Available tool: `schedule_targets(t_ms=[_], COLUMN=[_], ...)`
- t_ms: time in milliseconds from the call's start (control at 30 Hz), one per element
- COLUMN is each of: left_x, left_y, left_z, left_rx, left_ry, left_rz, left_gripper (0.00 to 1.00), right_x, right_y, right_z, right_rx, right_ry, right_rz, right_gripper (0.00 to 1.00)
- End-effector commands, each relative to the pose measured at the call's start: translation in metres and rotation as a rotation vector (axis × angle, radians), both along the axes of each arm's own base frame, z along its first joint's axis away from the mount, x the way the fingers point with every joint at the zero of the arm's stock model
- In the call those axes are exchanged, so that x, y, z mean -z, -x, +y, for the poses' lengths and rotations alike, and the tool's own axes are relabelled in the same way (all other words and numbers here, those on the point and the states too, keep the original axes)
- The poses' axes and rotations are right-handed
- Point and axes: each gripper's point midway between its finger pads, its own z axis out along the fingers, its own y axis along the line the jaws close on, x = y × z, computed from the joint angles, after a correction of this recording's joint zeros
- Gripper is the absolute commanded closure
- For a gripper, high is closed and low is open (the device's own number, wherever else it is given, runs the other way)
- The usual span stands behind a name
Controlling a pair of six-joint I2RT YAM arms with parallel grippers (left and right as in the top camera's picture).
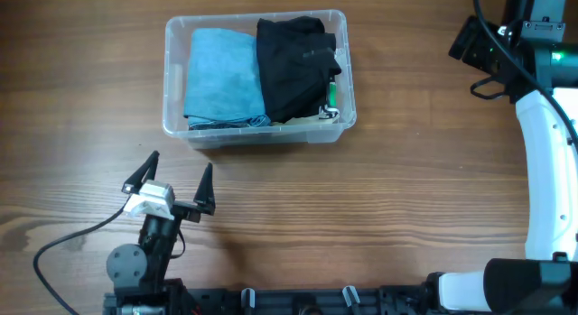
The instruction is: Pack container
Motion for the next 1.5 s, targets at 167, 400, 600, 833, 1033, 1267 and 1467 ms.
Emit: schedule_targets(t_ms=[167, 400, 600, 833, 1033, 1267, 1467], left_x=[0.039, 0.038, 0.038, 0.038, 0.038, 0.038, 0.038], left_y=[-0.004, -0.004, -0.004, -0.004, -0.004, -0.004, -0.004], left_z=[0.009, 0.008, 0.008, 0.008, 0.008, 0.008, 0.008], left_rx=[-0.066, -0.063, -0.064, -0.064, -0.064, -0.064, -0.064], left_ry=[-0.006, -0.006, -0.006, -0.006, -0.006, -0.006, -0.006], left_rz=[0.131, 0.130, 0.130, 0.130, 0.130, 0.130, 0.130], left_gripper=[0.00, 0.00, 0.00, 0.00, 0.00, 0.00, 0.00], right_x=[-0.009, -0.009, -0.009, -0.009, -0.015, -0.086, -0.081], right_y=[0.001, 0.001, 0.001, 0.001, 0.004, 0.073, 0.138], right_z=[-0.003, -0.003, -0.003, -0.003, -0.003, 0.021, 0.028], right_rx=[0.019, 0.019, 0.019, 0.019, 0.019, -0.055, -0.083], right_ry=[0.007, 0.007, 0.007, 0.007, 0.007, 0.046, 0.020], right_rz=[-0.026, -0.026, -0.026, -0.026, -0.040, -0.247, -0.410], right_gripper=[0.00, 0.00, 0.00, 0.00, 0.00, 0.00, 0.00])
